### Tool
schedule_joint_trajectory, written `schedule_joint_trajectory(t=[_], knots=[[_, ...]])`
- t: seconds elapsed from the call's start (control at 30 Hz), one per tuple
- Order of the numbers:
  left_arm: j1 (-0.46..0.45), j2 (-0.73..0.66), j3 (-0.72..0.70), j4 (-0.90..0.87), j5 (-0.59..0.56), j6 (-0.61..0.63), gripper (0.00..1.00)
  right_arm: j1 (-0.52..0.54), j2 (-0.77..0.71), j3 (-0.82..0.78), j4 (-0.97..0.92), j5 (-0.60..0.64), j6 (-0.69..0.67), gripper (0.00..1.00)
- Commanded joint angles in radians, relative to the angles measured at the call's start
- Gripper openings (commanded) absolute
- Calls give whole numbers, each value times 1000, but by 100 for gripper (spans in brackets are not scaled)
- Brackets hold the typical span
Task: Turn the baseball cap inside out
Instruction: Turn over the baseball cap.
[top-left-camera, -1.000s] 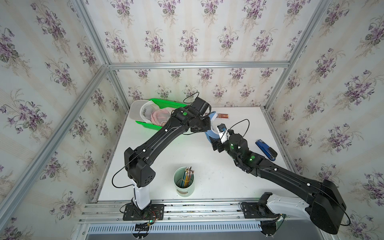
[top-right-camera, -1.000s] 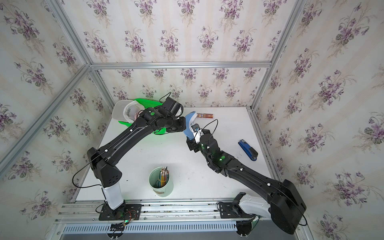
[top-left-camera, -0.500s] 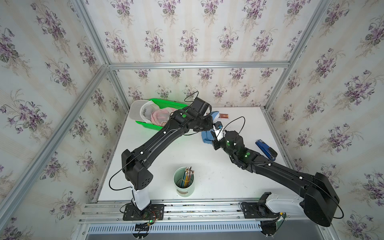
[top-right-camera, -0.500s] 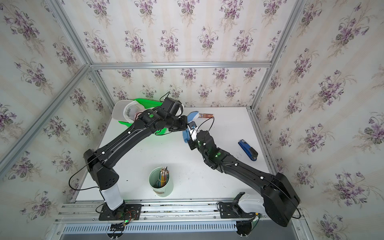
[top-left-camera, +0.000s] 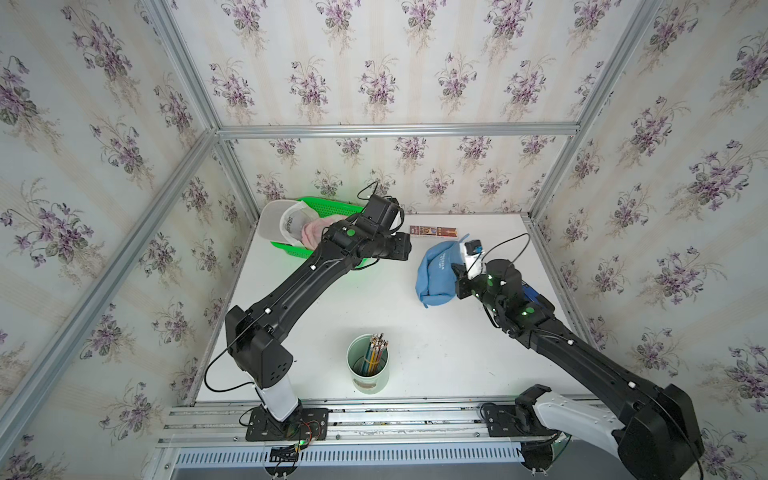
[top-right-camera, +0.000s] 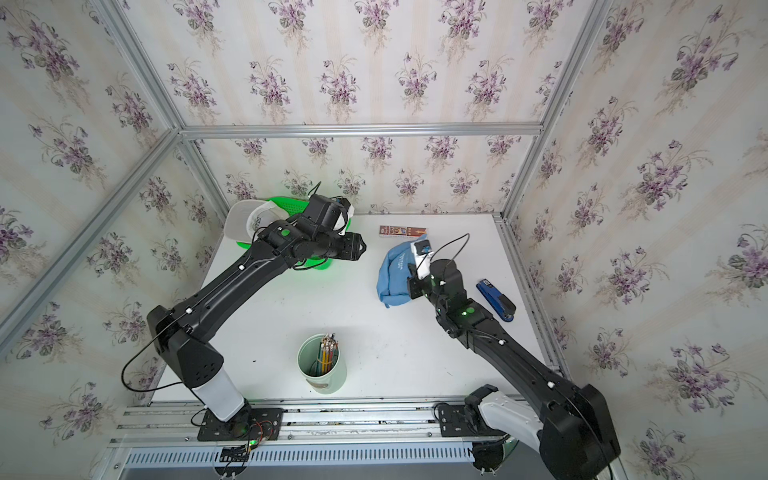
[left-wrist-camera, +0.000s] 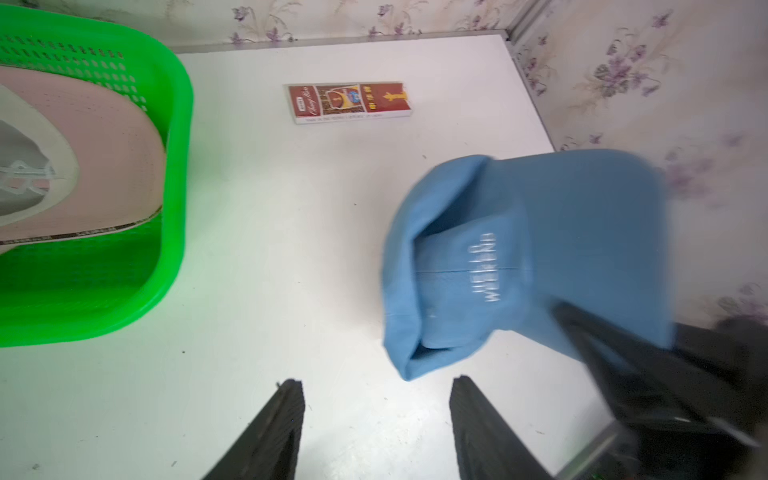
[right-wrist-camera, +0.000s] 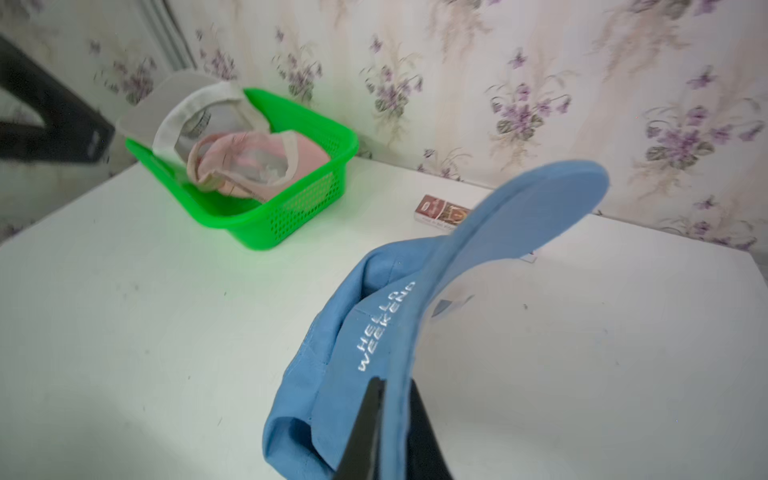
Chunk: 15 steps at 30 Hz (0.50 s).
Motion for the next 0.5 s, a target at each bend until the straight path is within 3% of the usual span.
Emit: schedule_joint_trajectory(t=[0.0, 0.1, 0.47], knots=[[1, 75, 78, -11, 85, 58, 61, -8, -30, -3, 62, -122, 75, 0], [-3, 136, 145, -44, 101, 63, 63, -8, -31, 17, 41, -132, 78, 0], [-30, 185, 143, -6, 54, 64, 60, -8, -55, 24, 72, -217, 111, 0]])
